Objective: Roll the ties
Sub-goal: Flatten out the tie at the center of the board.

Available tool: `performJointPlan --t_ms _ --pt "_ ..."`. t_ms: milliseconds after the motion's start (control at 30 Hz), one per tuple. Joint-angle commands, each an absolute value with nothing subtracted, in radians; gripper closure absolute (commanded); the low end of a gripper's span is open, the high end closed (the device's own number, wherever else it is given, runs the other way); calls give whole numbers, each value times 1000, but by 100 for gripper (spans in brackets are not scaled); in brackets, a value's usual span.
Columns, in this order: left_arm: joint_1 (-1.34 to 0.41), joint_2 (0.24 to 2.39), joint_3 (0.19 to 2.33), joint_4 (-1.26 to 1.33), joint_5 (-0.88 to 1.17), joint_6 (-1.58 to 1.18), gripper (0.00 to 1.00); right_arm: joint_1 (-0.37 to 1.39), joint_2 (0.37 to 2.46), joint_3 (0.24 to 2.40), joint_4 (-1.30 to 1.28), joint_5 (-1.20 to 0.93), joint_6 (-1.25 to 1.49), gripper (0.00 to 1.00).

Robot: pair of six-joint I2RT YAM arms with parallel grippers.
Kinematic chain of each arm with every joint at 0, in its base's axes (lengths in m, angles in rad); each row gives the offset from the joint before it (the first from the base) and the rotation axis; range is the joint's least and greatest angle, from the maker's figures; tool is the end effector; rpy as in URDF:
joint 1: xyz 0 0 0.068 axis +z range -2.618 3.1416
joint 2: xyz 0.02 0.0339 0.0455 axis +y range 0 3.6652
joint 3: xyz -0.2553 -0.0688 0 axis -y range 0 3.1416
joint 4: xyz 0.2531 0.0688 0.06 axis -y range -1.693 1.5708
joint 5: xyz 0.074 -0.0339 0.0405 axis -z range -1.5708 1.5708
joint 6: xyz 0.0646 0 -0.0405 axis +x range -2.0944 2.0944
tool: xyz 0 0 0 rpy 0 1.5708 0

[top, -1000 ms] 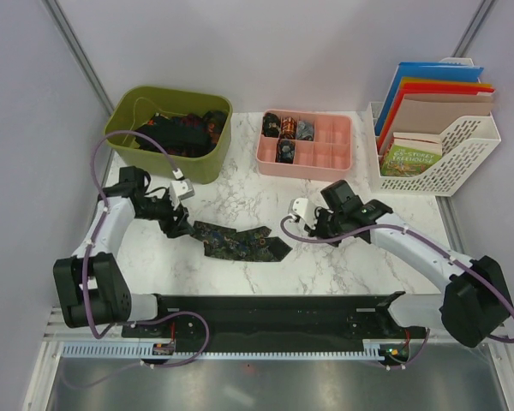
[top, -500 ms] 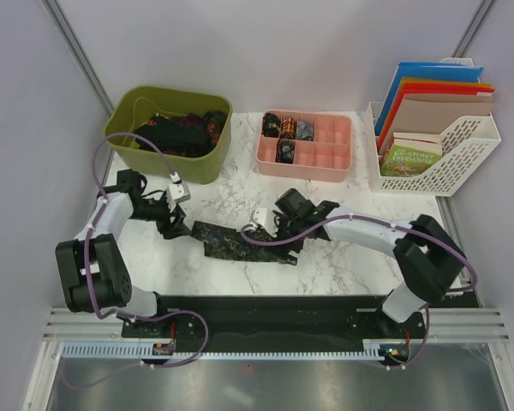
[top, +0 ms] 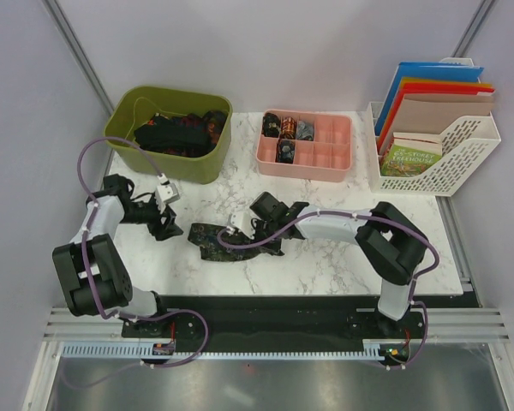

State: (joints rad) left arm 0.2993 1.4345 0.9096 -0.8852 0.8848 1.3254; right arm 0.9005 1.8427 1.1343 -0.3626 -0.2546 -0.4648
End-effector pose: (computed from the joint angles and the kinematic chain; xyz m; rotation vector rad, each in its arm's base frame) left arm 0.2563 0.0268 0.1781 1.2172 1.9801 -0.6210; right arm 0.2266 0.3120 0.1205 -1.7508 2.0152 0.4806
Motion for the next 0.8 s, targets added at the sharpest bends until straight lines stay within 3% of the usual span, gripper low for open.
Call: performJointPlan --t_ms 0,333,533,767 --pt "304 1465 936 -882 917 1400 27 902 1755 1161 -420 -282 -443 100" --pt "285 1454 945 -902 923 1460 26 692 1453 1224 -587 -350 -396 100" --pt "138 1439 920 -910 879 1480 26 510 1329 1106 -676 -354 -469 100" --pt "-55 1523 974 -761 862 1292 28 329 1282 1002 -707 -337 -497 100"
